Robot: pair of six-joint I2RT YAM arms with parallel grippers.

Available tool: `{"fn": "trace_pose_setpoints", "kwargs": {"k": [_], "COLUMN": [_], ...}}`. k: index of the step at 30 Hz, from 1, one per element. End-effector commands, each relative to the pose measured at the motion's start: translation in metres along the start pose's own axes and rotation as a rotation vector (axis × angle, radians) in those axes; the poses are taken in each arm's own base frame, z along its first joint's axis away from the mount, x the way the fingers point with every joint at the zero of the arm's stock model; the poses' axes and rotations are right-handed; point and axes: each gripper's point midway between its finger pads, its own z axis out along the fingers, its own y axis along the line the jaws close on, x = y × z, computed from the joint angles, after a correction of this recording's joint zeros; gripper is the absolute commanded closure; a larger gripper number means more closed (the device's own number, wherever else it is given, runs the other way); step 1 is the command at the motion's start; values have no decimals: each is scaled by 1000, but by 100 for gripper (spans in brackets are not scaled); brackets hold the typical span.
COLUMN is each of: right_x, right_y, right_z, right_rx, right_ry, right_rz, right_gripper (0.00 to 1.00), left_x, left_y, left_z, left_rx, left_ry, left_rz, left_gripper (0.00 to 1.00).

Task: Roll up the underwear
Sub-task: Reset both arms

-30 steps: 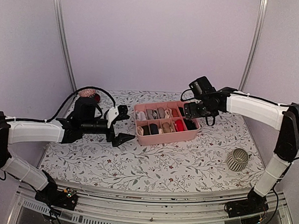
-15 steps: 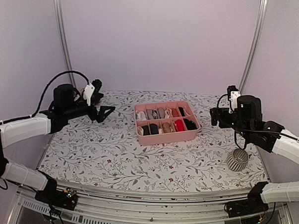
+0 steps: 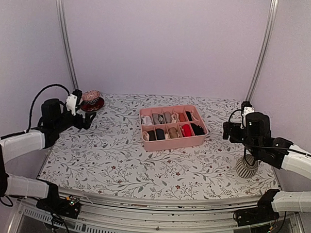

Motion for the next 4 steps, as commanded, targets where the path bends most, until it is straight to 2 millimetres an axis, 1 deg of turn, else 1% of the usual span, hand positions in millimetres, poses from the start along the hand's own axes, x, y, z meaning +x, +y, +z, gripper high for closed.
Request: {"fn": "trace_pose_setpoints", "kwargs": {"k": [1,2,4], "right_x": [-3,-2,-4], "right_y": [-8,-11,-14], "right_z": [2,2,0], "right_rx": [41,49,57], "right_ry": [-47,-50,-71], "right_rz": [18,12,7], "right_gripper": [1,1,1], "left_x": [-7,-5,-9], "left_y": [16,16,15], "left_z": [-5,-7,-12], "left_rx": [-89,-89,-95], "left_ry": [-79,-83,-117], "left_rz": [3,4,7], "left_gripper": [1,1,1]}}
